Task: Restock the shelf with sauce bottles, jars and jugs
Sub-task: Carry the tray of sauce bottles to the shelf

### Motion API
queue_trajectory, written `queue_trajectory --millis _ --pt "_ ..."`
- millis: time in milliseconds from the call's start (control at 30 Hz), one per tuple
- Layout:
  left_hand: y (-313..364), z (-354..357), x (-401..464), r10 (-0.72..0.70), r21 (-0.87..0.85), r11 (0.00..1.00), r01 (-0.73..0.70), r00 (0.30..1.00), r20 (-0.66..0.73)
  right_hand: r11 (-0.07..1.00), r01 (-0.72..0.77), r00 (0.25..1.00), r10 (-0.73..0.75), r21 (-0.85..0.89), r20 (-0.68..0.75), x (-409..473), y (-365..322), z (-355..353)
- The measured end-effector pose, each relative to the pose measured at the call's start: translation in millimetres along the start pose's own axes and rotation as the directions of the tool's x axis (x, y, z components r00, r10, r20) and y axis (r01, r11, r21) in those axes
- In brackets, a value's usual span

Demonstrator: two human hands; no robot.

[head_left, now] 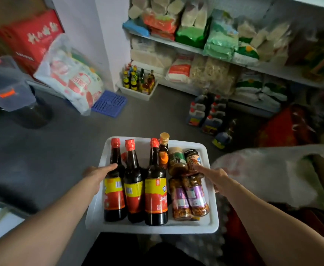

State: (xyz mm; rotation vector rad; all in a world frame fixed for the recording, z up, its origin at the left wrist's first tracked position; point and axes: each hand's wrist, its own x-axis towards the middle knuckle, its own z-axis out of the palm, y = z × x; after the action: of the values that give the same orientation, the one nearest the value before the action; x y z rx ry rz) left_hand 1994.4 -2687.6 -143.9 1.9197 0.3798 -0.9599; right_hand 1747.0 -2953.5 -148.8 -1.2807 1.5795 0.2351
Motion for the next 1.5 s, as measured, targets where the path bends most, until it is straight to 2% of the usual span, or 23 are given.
queue_trajectory --millis 167,333,600,733,833,1033,1200,1500 --pt "107 7 92 -0.002 -0.001 1.0 0.002 1.0 -0.015 1.0 -0.023 1.0 0.023 -0.014 -0.016 64 -126 14" --pt "222 32 191 0.02 0.036 0.999 -0.024 0.992 0.127 0.998 -0.039 0.997 0.043 0.059 -0.065 128 -232 29" --pt "387 91 309 0.027 0.063 0.997 -0.039 0.983 0.184 0.992 -0.048 0.996 0.057 0.119 -0.074 234 -381 20" --pt "450 140 358 0.055 0.062 0.996 -0.061 0.994 0.092 0.988 -0.079 0.995 0.087 0.136 -0.057 301 -448 5" --pt "489 174 409 0.039 0.111 0.993 -0.044 0.998 0.045 0.984 -0.121 0.991 0.128 0.13 -0.048 348 -488 -5" --pt "555 231 484 -0.034 0.185 0.983 0.019 0.996 0.081 0.966 -0.189 0.976 0.204 0.176 -0.071 420 -547 -24" --pt "606 281 552 -0.048 0.281 0.959 0.012 0.991 0.123 0.936 -0.218 0.961 0.256 0.276 -0.108 473 -590 -32" --pt "652 376 662 -0.032 0.485 0.874 -0.036 0.991 0.13 0.88 -0.299 0.929 0.357 0.369 -0.099 581 -618 -28"
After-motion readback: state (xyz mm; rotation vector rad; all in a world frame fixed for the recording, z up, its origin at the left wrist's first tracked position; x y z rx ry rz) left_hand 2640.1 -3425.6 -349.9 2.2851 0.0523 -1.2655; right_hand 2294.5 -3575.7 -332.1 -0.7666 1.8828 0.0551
